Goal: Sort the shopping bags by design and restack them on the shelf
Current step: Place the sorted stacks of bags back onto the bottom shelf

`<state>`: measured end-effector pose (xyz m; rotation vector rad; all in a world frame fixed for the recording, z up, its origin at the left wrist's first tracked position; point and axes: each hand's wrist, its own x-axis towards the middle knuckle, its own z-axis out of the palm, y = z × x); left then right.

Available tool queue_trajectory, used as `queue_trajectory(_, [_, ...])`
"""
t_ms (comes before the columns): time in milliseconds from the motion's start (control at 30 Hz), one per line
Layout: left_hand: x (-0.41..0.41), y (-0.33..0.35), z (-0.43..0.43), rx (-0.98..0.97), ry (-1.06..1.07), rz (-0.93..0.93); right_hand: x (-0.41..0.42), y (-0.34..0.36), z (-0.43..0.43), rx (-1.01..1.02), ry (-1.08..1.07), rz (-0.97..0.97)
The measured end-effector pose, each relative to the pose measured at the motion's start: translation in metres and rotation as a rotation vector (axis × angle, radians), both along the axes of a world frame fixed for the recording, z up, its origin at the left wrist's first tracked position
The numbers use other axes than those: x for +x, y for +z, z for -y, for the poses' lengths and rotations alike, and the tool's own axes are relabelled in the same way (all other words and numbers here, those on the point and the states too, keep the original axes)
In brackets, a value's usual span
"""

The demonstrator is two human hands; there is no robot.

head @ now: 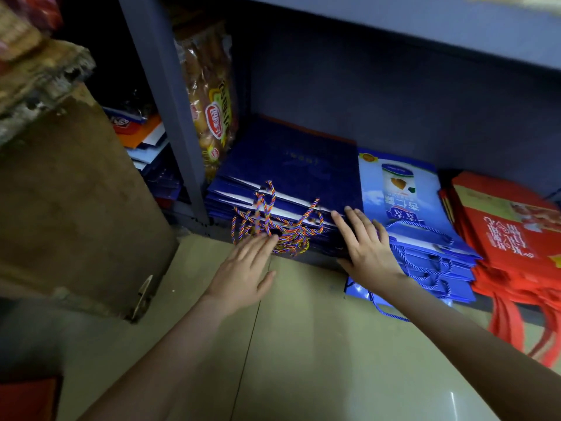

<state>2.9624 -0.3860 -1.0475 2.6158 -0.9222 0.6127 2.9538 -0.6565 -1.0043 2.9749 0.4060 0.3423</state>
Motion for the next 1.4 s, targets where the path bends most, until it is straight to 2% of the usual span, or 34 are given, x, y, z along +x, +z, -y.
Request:
queue_trajectory(133, [0.000, 0.025, 0.029, -0.157, 0.142, 0.231, -0.004, 0.010, 0.014, 0.156, -0.054, 0.014])
queue_trajectory(300, [-0.009, 0.042, 0.086, -0.154, -0.041, 0.161, -0.024, 0.021, 0.072, 0.245, -0.190, -0.008])
queue_trajectory(467, [-0.016, 0.034, 0.148, 0.036, -0.155, 0.098, -0.054, 0.014, 0.143, 0.276, -0.394, -0.203])
queue_trajectory(633, [-0.022, 0.026, 0.201, 0.345, -0.153, 0.073, -0.058, 0.005, 0.160, 0.092, -0.303, -0.319])
queue_trajectory(733, [-0.025, 0.018, 0.221, 0.508, -0.090, 0.086, -0.063, -0.008, 0.152, 0.002, -0.249, -0.196])
queue_trajectory(833, [-0.014, 0.011, 0.231, 0.549, 0.037, 0.074, -0.064, -0.023, 0.151, -0.046, -0.225, 0.001])
queue_trajectory(933, [0.004, 0.010, 0.236, 0.595, 0.065, 0.157, -0.049, -0.027, 0.154, -0.053, -0.232, 0.121])
queue_trajectory(1033, [0.018, 0.015, 0.239, 0.535, 0.029, 0.211, -0.044, -0.026, 0.152, -0.054, -0.253, 0.191])
queue_trajectory(1133, [0.013, 0.007, 0.238, 0.489, 0.031, 0.275, -0.070, -0.039, 0.143, -0.096, -0.108, 0.295])
queue_trajectory(1200, [0.004, -0.008, 0.237, 0.407, 0.052, 0.351, -0.095, -0.059, 0.138, -0.170, 0.014, 0.253])
queue_trajectory(1300, [-0.018, -0.034, 0.231, 0.253, -0.093, 0.362, -0.115, -0.091, 0.143, -0.330, -0.048, 0.203])
queue_trajectory(1400, [-0.036, -0.062, 0.219, 0.355, -0.212, 0.292, -0.108, -0.103, 0.150, -0.402, -0.082, 0.259])
